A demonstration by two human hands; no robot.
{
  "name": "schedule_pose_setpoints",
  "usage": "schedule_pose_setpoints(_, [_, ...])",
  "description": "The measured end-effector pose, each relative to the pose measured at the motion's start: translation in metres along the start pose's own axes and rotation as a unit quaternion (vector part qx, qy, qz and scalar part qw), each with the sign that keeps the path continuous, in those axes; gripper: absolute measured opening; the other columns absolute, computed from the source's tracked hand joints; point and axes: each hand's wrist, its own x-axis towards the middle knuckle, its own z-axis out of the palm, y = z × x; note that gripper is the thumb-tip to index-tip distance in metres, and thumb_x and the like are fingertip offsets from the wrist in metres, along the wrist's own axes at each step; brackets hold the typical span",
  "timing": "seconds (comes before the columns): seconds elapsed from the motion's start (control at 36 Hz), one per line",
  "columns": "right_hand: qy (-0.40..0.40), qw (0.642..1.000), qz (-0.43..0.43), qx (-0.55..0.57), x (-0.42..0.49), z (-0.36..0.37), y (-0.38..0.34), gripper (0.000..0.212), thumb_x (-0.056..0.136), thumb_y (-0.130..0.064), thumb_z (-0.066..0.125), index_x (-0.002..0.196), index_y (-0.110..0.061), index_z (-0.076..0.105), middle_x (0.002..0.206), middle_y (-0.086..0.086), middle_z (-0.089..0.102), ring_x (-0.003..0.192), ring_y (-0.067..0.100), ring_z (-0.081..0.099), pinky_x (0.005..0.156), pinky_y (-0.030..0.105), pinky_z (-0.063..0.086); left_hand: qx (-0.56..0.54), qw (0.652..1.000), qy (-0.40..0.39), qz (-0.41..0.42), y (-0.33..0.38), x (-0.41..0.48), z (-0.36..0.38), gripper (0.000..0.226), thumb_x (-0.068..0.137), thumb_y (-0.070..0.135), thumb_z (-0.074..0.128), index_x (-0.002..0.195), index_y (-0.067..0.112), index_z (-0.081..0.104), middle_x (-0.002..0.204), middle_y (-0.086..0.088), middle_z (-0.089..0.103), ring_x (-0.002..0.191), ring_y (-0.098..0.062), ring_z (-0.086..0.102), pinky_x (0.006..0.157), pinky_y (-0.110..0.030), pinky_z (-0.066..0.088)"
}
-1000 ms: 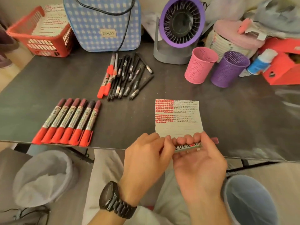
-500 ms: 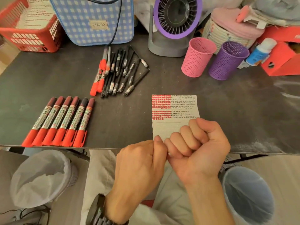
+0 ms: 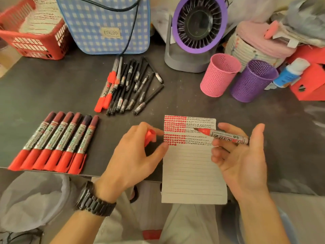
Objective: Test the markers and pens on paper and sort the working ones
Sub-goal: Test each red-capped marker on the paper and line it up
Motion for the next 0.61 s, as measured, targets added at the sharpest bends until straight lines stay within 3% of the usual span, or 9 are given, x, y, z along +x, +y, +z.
schedule_pose_setpoints(0.08, [0.002, 0.998, -0.004, -0.058, 0.006, 0.004, 0.001, 0.058, 0.083, -0.07, 0.053, 0.097, -0.02, 0.08, 0.094, 0.014, 0.078, 0.071, 0.02, 0.072, 0.058, 0.027, 0.058, 0.032, 0.998, -0.041, 0.041, -0.004, 0.007, 0.011, 0.045, 0.083, 0.062, 0.054, 0.116, 0.031, 0.054, 0.122, 0.049, 0.04, 0.134, 0.011, 0.034, 0.107, -0.026, 0.038])
schedule_pose_setpoints(0.17, [0.004, 0.99, -0.053, -0.127, 0.014, 0.009, 0.005, 0.035, 0.078, -0.055, 0.072, 0.086, -0.021, 0.074, 0.074, 0.006, 0.07, 0.061, 0.015, 0.065, 0.052, 0.025, 0.053, 0.082, 0.993, -0.054, 0.062, -0.007, 0.008, 0.018, 0.059, 0.081, 0.064, 0.053, 0.13, 0.03, 0.052, 0.133, 0.036, 0.041, 0.14, 0.008, 0.029, 0.119, -0.026, 0.02])
schedule_pose_setpoints(0.28, [-0.001, 0.971, -0.095, -0.217, 0.027, 0.016, 0.015, 0.019, 0.089, -0.033, 0.076, 0.086, -0.015, 0.071, 0.061, 0.005, 0.064, 0.048, 0.016, 0.059, 0.044, 0.025, 0.047, 0.079, 0.994, -0.043, 0.062, -0.008, 0.004, 0.019, 0.048, 0.079, 0.066, 0.058, 0.116, 0.036, 0.05, 0.13, 0.036, 0.043, 0.138, 0.011, 0.03, 0.118, -0.027, 0.022])
schedule_pose_setpoints(0.36, [-0.017, 0.961, -0.11, -0.252, 0.035, 0.022, 0.022, 0.012, 0.091, -0.029, 0.072, 0.085, -0.018, 0.074, 0.06, 0.006, 0.067, 0.048, 0.018, 0.063, 0.044, 0.028, 0.05, 0.071, 0.995, -0.036, 0.058, -0.006, 0.004, 0.017, 0.042, 0.079, 0.065, 0.062, 0.103, 0.047, 0.034, 0.137, 0.028, 0.051, 0.138, 0.005, 0.035, 0.116, -0.031, 0.029])
schedule_pose_setpoints(0.44, [-0.006, 0.946, -0.144, -0.289, 0.037, 0.023, 0.032, 0.019, 0.092, -0.031, 0.075, 0.078, -0.019, 0.071, 0.058, 0.006, 0.066, 0.047, 0.018, 0.063, 0.045, 0.028, 0.05, 0.068, 0.996, -0.03, 0.046, -0.005, 0.004, 0.016, 0.044, 0.078, 0.063, 0.065, 0.109, 0.042, 0.041, 0.124, 0.03, 0.051, 0.138, 0.002, 0.038, 0.116, -0.034, 0.032])
schedule_pose_setpoints(0.53, [0.024, 0.919, -0.204, -0.336, 0.035, 0.02, 0.041, 0.028, 0.091, -0.033, 0.076, 0.068, -0.021, 0.064, 0.054, 0.002, 0.063, 0.044, 0.016, 0.06, 0.044, 0.028, 0.05, 0.068, 0.996, -0.027, 0.04, -0.002, 0.005, 0.015, 0.05, 0.077, 0.062, 0.067, 0.104, 0.054, 0.026, 0.128, 0.024, 0.057, 0.137, 0.002, 0.038, 0.116, -0.037, 0.034])
schedule_pose_setpoints(0.61, [0.056, 0.907, -0.214, -0.359, 0.034, 0.018, 0.046, 0.03, 0.086, -0.031, 0.073, 0.063, -0.019, 0.058, 0.052, 0.003, 0.059, 0.047, 0.025, 0.057, 0.048, 0.04, 0.051, 0.071, 0.997, -0.018, 0.034, 0.0, 0.005, 0.015, 0.056, 0.076, 0.059, 0.07, 0.106, 0.057, 0.022, 0.127, 0.02, 0.061, 0.136, 0.001, 0.039, 0.113, -0.043, 0.04])
